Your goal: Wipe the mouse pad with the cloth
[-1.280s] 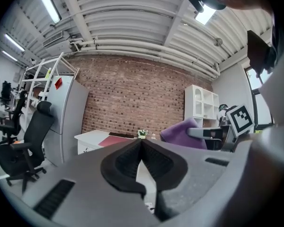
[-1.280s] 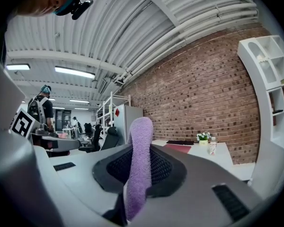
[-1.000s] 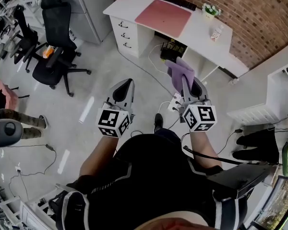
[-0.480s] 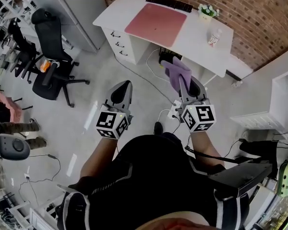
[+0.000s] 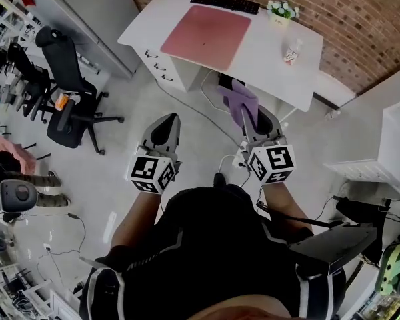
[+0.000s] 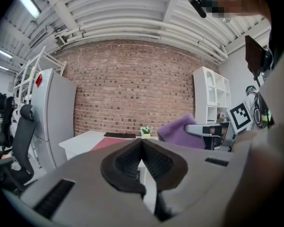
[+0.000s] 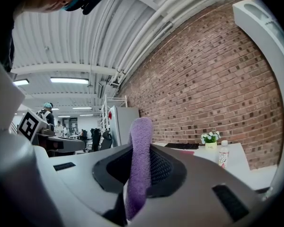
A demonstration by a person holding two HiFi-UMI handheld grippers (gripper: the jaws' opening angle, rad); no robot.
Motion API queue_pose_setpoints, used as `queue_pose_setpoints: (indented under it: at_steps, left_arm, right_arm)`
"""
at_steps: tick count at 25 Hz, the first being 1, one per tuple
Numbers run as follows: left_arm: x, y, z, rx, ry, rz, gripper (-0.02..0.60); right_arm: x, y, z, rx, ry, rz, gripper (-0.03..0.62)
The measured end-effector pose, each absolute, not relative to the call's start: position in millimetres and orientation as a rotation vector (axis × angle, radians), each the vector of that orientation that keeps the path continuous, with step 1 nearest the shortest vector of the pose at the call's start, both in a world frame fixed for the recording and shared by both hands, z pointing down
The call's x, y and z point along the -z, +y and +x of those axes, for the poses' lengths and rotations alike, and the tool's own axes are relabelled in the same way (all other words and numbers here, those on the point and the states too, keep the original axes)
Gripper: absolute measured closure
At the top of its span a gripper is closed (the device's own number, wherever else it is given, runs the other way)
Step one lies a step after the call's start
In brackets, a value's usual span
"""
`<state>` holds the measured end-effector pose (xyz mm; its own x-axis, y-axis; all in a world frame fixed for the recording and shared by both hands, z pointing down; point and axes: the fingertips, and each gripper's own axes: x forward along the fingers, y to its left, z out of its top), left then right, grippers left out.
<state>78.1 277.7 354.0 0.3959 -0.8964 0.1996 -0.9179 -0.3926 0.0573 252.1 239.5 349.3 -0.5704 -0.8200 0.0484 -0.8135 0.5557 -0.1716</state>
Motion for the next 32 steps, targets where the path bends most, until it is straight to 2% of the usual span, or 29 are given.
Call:
queue_pose_setpoints:
  at_steps: [15, 32]
  left_arm:
    - [-372, 229, 72, -0.234, -1.612, 2.482, 0.578]
    - [-363, 78, -8, -0.147, -1.494, 2.592, 0.578]
  right_arm:
    - [-361, 182, 244, 0.281, 2.709, -1.437, 0.533]
    - [-366, 59, 177, 0.272, 2.642, -1.653, 0.533]
